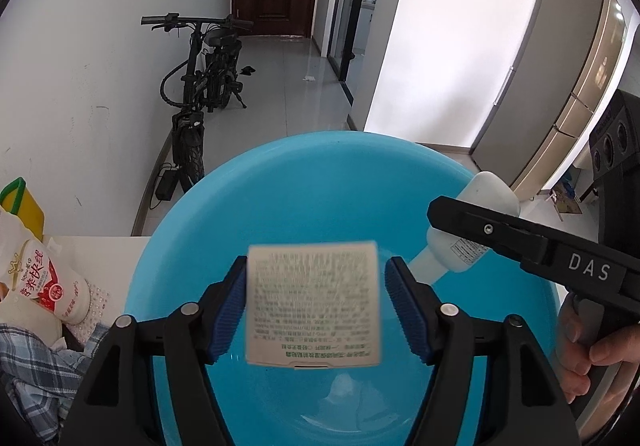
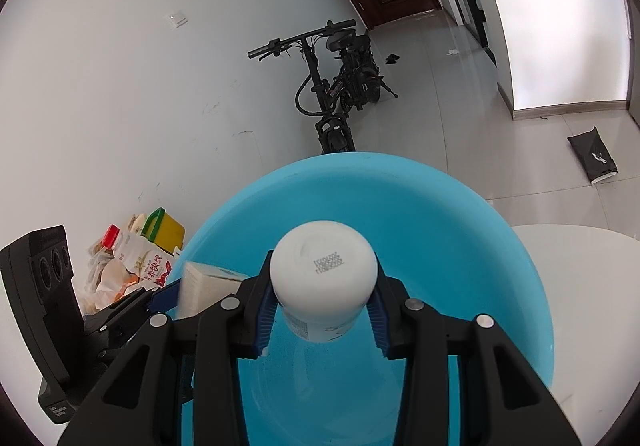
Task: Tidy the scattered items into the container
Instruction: 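Lower the white box into the basin and open the left tool while the right tool holds the bottle, then lower the white bottle into the basin and open the right tool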
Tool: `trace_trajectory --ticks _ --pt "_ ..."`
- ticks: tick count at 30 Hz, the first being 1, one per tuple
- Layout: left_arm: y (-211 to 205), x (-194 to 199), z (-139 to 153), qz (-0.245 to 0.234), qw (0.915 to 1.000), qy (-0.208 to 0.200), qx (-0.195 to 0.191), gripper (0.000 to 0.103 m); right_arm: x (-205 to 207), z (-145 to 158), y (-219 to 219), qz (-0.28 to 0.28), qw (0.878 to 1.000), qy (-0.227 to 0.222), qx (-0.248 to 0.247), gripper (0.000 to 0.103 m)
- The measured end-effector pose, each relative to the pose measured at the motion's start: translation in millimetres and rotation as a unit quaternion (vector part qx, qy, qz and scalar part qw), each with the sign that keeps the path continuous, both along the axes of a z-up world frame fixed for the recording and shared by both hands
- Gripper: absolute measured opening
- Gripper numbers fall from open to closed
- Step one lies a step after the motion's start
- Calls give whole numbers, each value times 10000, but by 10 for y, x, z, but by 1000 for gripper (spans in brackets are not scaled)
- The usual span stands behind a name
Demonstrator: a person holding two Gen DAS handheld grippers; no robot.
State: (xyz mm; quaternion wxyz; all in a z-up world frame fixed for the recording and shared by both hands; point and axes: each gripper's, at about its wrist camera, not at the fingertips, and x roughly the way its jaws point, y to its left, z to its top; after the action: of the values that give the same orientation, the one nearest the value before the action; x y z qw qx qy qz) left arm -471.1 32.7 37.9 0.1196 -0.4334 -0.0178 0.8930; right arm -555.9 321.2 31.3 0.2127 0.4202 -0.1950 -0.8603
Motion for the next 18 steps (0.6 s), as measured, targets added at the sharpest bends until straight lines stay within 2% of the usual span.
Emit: trace_trajectory --ticks 3,12,15,18 --pt "-15 -4 22 51 10000 69 8 80 2 -2 -6 -8 10000 -3 -11 39" --pt "-6 -25 33 35 9999 106 -89 80 5 -4 -10 1 10000 -22 -7 39" --pt "-50 -14 59 172 9997 181 -27 80 3 -16 2 -14 10000 -48 -19 39" --pt "-83 -44 48 155 9998 92 87 80 0 -24 21 -83 9999 -86 14 39"
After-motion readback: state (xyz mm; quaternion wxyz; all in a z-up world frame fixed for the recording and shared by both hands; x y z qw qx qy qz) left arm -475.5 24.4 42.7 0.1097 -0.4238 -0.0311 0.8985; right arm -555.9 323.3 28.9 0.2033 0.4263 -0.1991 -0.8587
